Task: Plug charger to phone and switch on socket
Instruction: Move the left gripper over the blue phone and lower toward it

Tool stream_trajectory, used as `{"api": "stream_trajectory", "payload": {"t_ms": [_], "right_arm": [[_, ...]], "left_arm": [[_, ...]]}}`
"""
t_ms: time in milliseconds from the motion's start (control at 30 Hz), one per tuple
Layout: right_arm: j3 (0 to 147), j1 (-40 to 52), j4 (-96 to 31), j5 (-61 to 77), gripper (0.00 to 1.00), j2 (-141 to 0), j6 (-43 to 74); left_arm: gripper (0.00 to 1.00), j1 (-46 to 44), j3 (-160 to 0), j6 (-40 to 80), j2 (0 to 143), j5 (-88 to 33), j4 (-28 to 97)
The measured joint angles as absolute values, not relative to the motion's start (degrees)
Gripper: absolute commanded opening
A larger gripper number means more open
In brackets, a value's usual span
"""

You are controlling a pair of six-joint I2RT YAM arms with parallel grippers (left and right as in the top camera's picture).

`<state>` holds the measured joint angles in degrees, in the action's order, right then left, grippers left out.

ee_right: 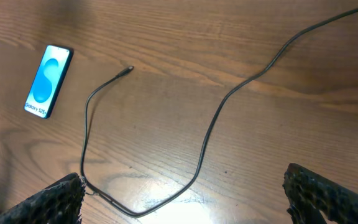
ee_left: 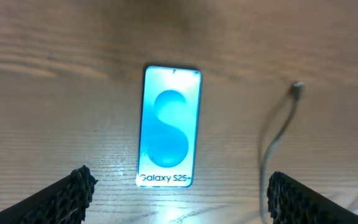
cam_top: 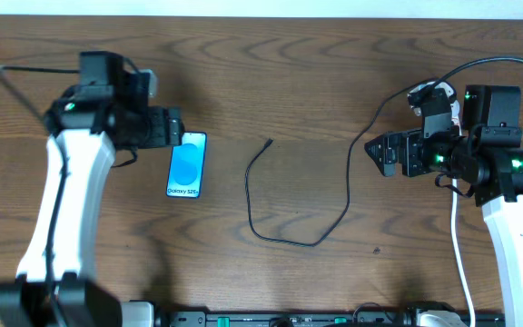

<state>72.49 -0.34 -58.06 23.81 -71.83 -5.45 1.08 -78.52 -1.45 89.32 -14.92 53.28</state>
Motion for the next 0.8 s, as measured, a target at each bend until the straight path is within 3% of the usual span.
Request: {"api": "stream_trajectory", "payload": {"t_ms": [500, 800], "right_arm": [[72.5, -0.3, -58.1, 23.9, 0.99, -71.8, -5.5], [72.5, -0.3, -58.0, 23.8, 0.99, -71.8, -5.5]], "left_arm": [[0.91, -4.4, -78.5, 1.2, 107.9, -6.3, 51.5], [0.91, -4.9, -76.8, 1.7, 112.0, -5.6, 46.8]]}}
